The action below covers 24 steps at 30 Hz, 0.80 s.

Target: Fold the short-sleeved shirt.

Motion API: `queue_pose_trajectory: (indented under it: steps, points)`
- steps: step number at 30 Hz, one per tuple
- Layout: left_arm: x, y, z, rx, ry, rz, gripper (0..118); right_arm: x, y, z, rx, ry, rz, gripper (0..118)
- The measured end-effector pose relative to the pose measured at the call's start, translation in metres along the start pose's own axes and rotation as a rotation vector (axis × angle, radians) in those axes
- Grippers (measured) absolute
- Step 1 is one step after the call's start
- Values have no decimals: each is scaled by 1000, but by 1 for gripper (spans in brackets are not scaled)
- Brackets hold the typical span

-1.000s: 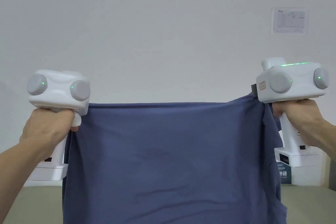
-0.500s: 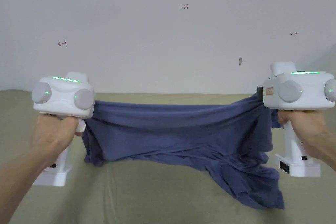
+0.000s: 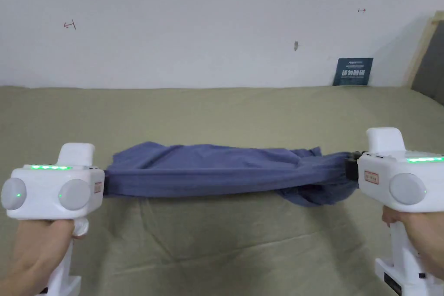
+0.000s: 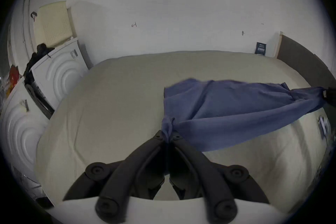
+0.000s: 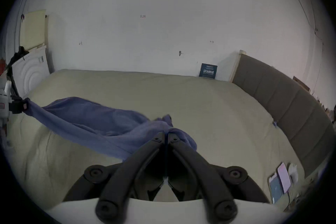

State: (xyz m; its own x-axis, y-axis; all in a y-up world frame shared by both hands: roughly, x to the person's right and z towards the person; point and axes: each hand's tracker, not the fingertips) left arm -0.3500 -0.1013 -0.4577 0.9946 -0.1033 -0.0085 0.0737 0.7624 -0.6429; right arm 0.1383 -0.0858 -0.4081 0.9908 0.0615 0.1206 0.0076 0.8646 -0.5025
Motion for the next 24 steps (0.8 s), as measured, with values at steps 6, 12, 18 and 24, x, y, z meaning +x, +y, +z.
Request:
queue_pose_trajectory:
  steps: [6, 12, 18, 24]
  points:
    - [-16, -93, 69, -73, -36, -15, 2, 10, -84, 88, -69, 56, 32, 2]
    - [-24, -170, 127, -107, -68, -1, 2, 20, -150, 149, -121, 84, 18, 2]
    - [-29, -202, 147, -138, -83, 9, 2, 28, -187, 167, -172, 106, 13, 2]
    - [-30, -205, 131, -162, -104, 16, 2, 24, -201, 151, -204, 105, -11, 2]
